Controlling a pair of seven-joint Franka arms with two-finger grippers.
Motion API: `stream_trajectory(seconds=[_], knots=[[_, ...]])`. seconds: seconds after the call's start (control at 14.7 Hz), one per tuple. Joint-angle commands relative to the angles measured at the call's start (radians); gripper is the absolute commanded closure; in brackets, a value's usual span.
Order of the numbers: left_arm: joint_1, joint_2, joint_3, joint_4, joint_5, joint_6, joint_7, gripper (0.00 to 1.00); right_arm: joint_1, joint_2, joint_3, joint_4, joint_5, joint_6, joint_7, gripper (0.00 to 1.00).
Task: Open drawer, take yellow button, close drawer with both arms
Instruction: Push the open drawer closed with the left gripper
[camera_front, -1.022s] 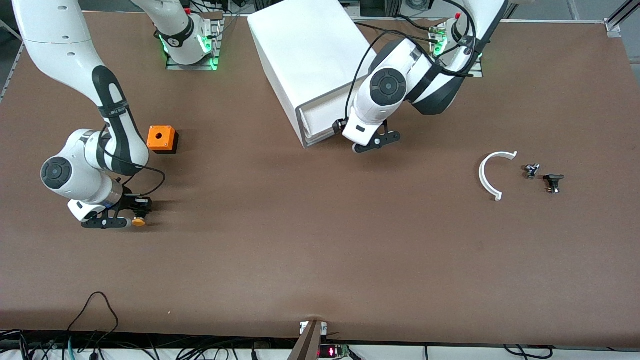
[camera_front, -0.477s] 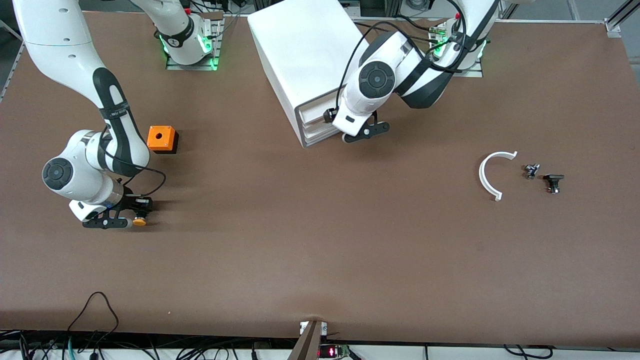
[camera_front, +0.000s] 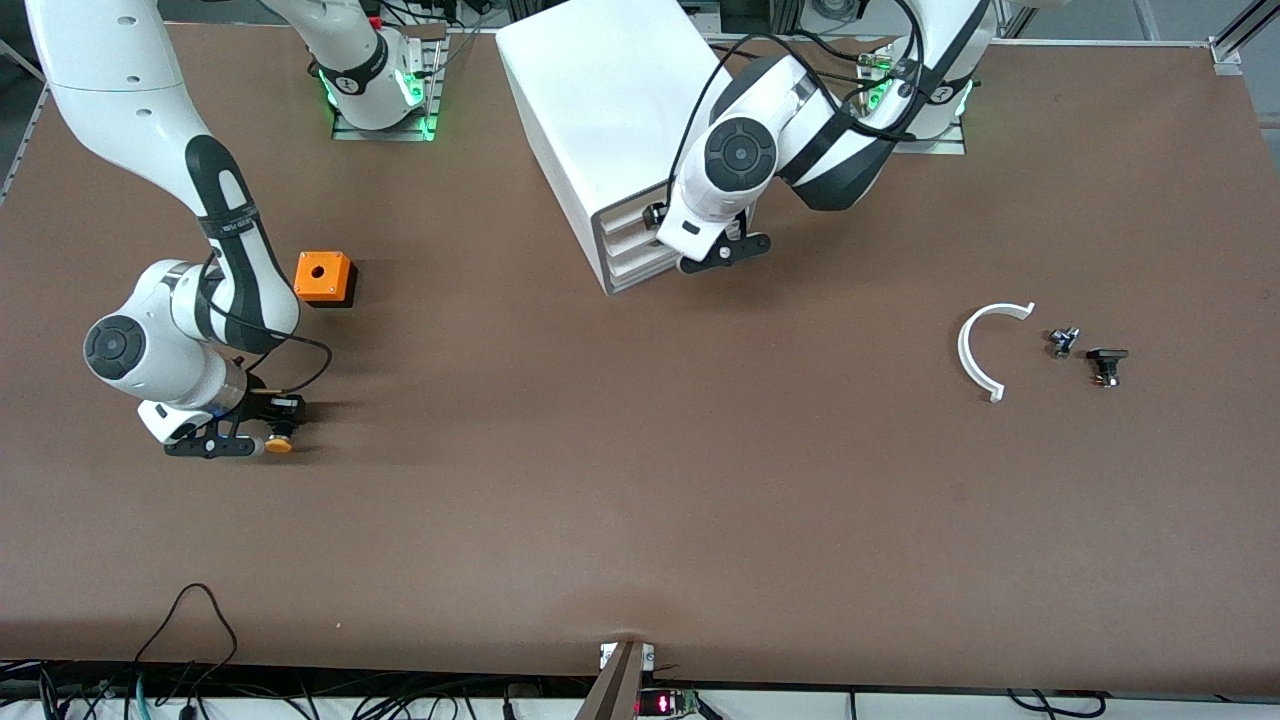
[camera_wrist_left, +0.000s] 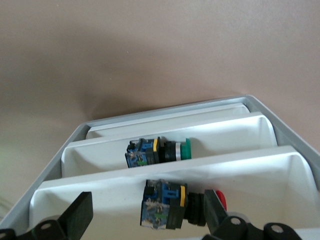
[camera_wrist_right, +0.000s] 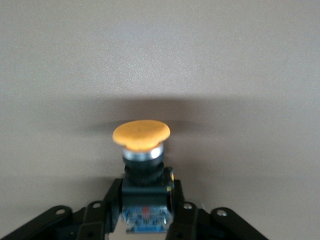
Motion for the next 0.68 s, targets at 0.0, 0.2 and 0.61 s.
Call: stream_trajectory(seconds=[0.0,0.2,0.61], knots=[[0.0,-0.034,-0.013,-0.015,-0.028,-0.021,0.012,0.02,-0.013,-0.014,0.015,0.003,0.021,0.002,-0.01,0.0],[0.011,-0.036,-0.012,-0.008,-0.028,-0.024,0.014,0.02,-0.012,-0.02,0.015,0.011,0.021,-0.001,-0.016,0.0],[0.13,-0.051,-0.003,0.099,0.062,-0.035,0.049,0.01,-0.01,-0.055,0.016,0.009,0.021,-0.004,-0.021,0.0]])
